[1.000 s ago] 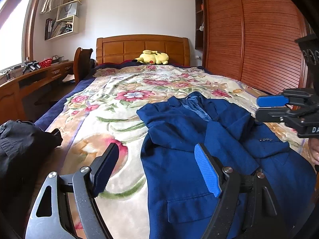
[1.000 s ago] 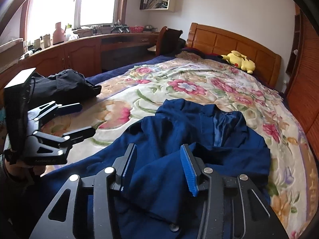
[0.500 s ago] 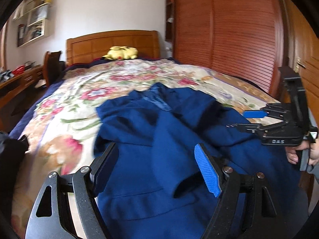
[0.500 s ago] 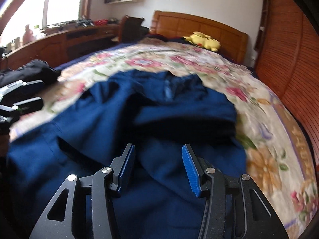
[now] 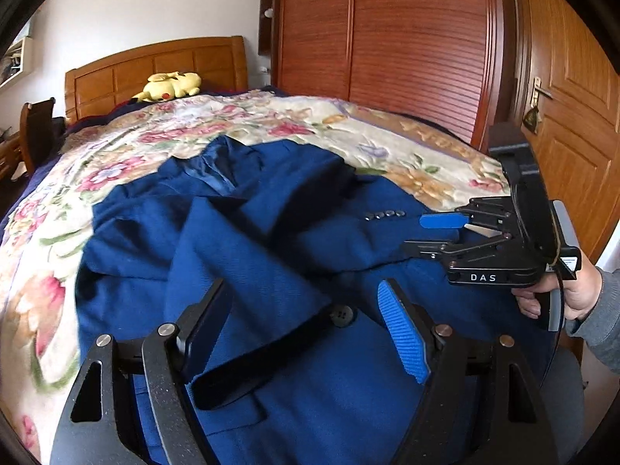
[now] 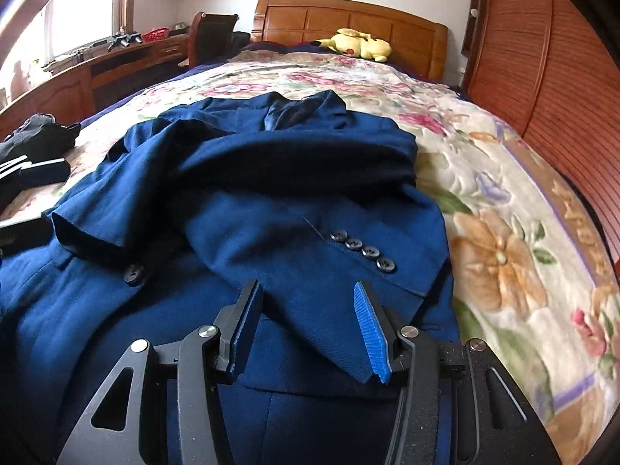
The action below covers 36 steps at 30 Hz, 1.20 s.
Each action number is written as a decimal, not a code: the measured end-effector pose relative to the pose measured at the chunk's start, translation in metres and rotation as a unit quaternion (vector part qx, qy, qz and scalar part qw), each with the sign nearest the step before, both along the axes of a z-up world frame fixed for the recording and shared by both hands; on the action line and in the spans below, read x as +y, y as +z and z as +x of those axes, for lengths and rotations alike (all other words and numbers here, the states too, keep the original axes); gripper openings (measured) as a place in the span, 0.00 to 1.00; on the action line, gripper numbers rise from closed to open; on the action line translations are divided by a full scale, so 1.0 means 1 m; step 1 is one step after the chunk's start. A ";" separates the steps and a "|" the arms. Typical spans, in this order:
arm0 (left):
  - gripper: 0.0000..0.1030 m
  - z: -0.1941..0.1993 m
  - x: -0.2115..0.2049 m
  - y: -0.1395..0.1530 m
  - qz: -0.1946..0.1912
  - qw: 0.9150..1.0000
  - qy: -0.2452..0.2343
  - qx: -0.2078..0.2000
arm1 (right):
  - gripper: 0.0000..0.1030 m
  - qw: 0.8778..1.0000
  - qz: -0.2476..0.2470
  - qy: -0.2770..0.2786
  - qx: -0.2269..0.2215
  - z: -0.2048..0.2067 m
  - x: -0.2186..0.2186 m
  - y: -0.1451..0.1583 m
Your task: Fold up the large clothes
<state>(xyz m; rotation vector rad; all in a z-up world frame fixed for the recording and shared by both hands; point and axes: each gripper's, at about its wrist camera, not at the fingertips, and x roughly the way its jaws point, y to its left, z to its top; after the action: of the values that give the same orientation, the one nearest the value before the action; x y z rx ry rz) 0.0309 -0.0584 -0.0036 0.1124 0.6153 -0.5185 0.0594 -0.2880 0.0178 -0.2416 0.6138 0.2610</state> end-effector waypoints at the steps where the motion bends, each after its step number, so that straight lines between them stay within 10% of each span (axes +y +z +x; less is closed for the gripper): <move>1: 0.76 0.002 -0.002 -0.002 0.002 1.000 0.001 0.004 | 0.49 1.000 0.001 -0.001 0.001 0.001 0.000 -0.001; 14: 0.69 0.030 -0.016 -0.044 0.043 0.994 0.006 0.103 | 0.49 1.000 0.025 -0.003 -0.007 -0.009 -0.020 -0.006; 21: 0.24 0.031 -0.007 -0.046 0.027 0.993 0.017 0.113 | 0.49 1.000 0.021 -0.004 -0.006 -0.008 -0.020 -0.007; 24: 0.08 0.029 0.000 -0.038 0.014 0.995 0.022 0.100 | 0.49 1.000 0.018 -0.005 -0.005 -0.008 -0.018 -0.008; 36: 0.08 0.006 0.083 0.020 -0.014 0.995 0.097 0.001 | 0.49 1.000 0.010 -0.006 -0.002 -0.004 -0.014 -0.012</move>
<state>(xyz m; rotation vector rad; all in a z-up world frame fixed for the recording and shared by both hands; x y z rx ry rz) 0.0370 0.0246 0.0161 0.0242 0.6138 -0.3388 0.0553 -0.3018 0.0058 -0.2189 0.6087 0.2559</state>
